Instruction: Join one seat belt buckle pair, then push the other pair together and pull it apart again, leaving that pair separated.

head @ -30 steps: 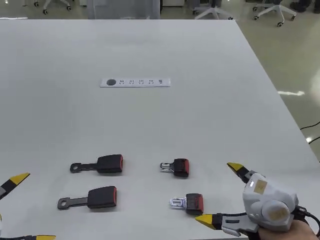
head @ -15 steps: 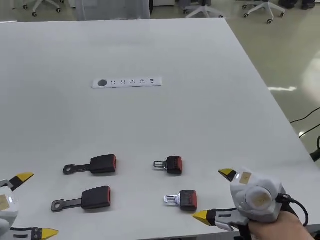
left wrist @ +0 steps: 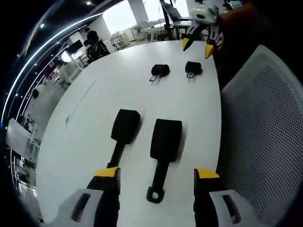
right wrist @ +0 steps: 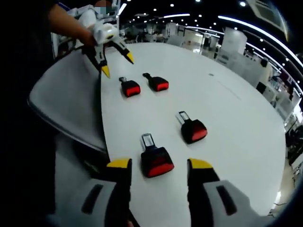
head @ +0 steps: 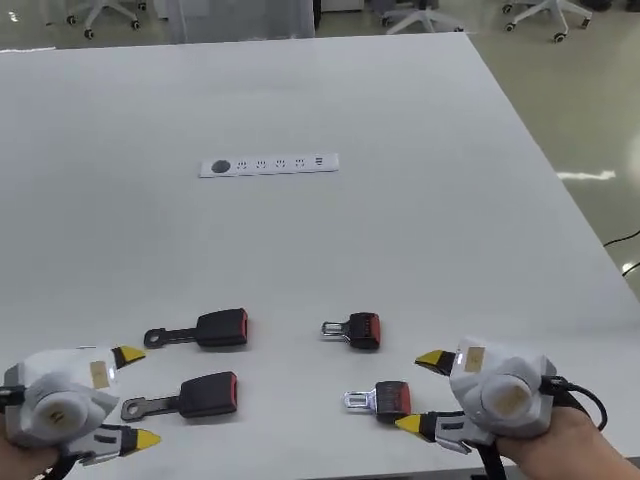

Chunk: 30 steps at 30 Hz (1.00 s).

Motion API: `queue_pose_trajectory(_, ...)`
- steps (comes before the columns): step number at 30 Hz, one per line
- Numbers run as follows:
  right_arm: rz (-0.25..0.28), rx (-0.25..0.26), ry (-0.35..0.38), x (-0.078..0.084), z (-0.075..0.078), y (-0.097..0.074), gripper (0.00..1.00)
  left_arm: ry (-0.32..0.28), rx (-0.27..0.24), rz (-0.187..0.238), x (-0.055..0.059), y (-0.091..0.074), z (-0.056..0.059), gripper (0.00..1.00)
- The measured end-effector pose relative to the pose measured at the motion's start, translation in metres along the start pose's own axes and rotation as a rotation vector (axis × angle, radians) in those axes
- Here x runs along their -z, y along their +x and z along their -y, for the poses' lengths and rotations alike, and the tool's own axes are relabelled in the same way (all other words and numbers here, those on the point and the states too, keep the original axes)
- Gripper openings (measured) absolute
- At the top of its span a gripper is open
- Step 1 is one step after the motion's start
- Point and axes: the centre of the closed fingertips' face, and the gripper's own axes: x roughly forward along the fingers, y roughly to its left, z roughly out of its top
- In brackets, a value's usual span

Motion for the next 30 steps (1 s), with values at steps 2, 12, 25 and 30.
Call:
queue_pose_trajectory(2,0.001,-0.028,-0.003,-0.002,-0.003,0.005,0.45,0.013,0.034,-0.010,-0.006,0.006,0.002,0.58)
queue_pose_trajectory(12,-0.055,-0.073,-0.044,0.006,0.003,0.027,0.39,0.070,0.116,-0.092,-0.004,0.040,0.003,0.49)
queue_pose_trajectory(25,-0.123,-0.148,-0.111,0.026,-0.003,0.039,0.34,0.173,0.181,-0.108,-0.019,0.057,0.008,0.42)
queue_pose_trajectory(30,-0.145,-0.164,-0.127,0.025,-0.002,0.040,0.33,0.179,0.184,-0.118,-0.015,0.061,0.007,0.45)
